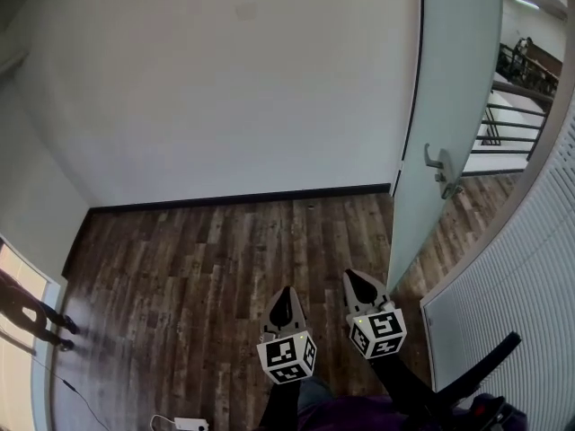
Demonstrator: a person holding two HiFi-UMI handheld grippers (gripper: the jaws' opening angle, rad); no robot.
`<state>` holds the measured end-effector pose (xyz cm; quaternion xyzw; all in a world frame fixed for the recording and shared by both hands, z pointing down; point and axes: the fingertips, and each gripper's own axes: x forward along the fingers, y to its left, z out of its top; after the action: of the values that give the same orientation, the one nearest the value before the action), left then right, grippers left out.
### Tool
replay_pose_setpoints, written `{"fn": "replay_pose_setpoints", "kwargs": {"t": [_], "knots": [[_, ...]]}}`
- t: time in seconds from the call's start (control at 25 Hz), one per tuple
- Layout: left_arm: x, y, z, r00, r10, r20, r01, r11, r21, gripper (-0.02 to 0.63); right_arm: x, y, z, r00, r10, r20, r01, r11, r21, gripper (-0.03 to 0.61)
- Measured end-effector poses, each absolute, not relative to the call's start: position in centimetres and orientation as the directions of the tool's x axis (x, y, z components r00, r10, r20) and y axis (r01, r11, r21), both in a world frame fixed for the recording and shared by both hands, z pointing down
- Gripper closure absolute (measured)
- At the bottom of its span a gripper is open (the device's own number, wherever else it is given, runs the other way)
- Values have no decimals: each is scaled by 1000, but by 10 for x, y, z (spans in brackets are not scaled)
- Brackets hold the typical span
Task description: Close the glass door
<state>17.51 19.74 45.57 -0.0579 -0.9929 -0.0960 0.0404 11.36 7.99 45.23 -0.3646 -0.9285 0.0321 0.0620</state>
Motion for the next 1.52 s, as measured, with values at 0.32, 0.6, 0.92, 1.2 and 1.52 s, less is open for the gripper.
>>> {"fn": "replay_pose_setpoints", "kwargs": {"t": [0.32,0.6,0.92,1.2,1.52], "knots": [[103,265,454,-993,86,86,102,971,215,614,46,151,448,-731,676,90,669,737,-99,581],[67,315,458,-994,65,90,82,977,198,614,13,196,453,-753,651,100,645,759,-88,581],[29,330,471,-994,-6,106,20,970,244,614,-15,203,465,-800,586,132,580,810,-83,581],[-32,330,477,-993,-41,106,-14,970,244,614,-74,202,470,-821,556,129,549,831,-82,581],[-132,348,474,-993,-44,112,-16,971,239,614,-172,224,465,-817,563,127,557,826,-82,581]]}}
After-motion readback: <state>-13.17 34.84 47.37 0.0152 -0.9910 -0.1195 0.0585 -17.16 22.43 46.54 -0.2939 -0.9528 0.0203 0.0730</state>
